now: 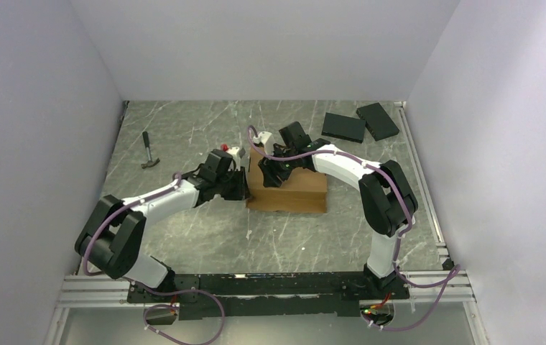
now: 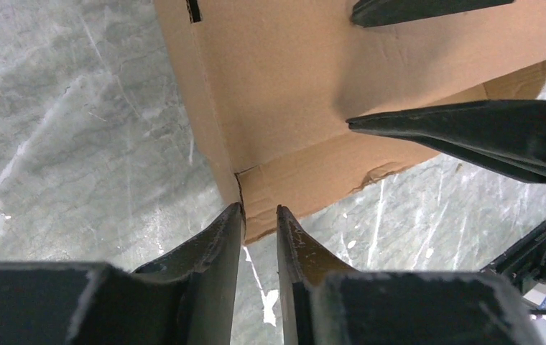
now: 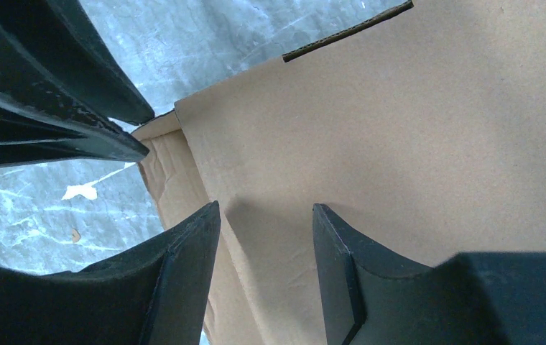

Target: Fold the paper box

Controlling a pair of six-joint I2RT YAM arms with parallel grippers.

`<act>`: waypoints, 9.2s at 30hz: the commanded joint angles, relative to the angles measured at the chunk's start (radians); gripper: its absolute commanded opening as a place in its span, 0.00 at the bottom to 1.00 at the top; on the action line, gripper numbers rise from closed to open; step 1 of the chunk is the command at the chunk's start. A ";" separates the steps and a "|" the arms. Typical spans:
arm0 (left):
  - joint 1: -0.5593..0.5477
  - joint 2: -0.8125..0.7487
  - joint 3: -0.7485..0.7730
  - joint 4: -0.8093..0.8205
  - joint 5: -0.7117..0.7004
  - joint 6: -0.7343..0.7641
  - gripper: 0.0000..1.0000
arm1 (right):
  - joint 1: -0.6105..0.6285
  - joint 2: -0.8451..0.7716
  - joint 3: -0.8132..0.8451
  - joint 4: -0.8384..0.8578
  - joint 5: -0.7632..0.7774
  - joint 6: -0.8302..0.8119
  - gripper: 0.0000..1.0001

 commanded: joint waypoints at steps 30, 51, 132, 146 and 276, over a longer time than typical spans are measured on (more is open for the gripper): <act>0.016 -0.021 -0.077 0.094 0.031 -0.064 0.16 | 0.013 0.062 -0.003 -0.046 0.017 0.004 0.54; 0.016 -0.044 -0.024 0.058 -0.014 -0.033 0.00 | 0.013 0.060 -0.002 -0.047 0.016 0.005 0.54; 0.321 0.762 0.772 0.356 0.623 0.043 0.65 | 0.305 -0.145 -0.353 0.183 0.202 -0.560 0.05; 0.319 0.803 0.682 0.352 0.726 0.033 0.37 | 0.314 -0.134 -0.346 0.303 0.415 -0.455 0.05; 0.225 0.564 0.417 0.380 0.467 -0.055 0.56 | -0.487 -0.414 -0.369 0.055 0.031 -0.259 0.20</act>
